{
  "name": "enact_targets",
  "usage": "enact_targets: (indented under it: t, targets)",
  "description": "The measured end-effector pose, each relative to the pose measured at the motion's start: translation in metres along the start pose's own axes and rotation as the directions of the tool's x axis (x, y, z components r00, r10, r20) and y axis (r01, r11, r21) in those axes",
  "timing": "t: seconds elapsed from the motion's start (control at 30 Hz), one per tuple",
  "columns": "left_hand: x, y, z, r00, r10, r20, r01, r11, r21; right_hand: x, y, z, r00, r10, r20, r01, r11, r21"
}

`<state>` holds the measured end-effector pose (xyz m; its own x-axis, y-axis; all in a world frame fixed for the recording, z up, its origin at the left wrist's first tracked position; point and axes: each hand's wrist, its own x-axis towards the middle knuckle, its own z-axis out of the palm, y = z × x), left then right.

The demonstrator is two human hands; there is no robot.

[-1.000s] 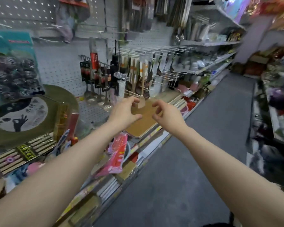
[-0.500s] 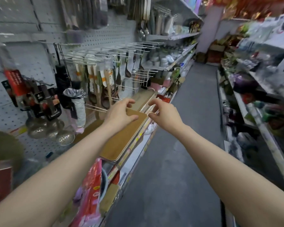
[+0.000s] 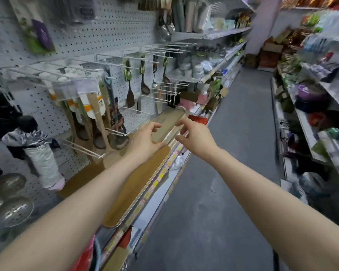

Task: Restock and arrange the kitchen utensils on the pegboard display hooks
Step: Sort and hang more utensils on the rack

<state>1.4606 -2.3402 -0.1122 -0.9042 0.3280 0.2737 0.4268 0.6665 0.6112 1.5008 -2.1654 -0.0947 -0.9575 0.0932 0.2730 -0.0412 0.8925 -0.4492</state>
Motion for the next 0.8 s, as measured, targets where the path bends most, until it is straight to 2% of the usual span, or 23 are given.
enact_targets:
  t: [0.13,0.27,0.37,0.53,0.8]
  targets:
    - [0.046,-0.003,0.021,0.995,-0.084,-0.061,0.085,0.996,0.011,0.054,0.032,0.000,0.994,-0.085,0.064,0.085,0.996,0.010]
    - [0.082,-0.012,0.036,0.959,-0.205,-0.197,0.212,0.977,0.013,0.110,0.054,0.014,0.975,-0.180,0.128,0.180,0.984,0.010]
    - [0.096,-0.031,0.040,0.895,-0.333,-0.298,0.350,0.937,0.003,0.144,0.057,0.036,0.954,-0.245,0.175,0.232,0.969,0.091]
    - [0.117,-0.071,0.043,0.786,-0.464,-0.407,0.496,0.868,-0.031,0.198,0.046,0.075,0.908,-0.351,0.227,0.329,0.935,0.132]
    - [0.173,-0.125,0.045,0.608,-0.673,-0.421,0.643,0.729,-0.237,0.285,0.013,0.116,0.821,-0.467,0.328,0.431,0.884,0.181]
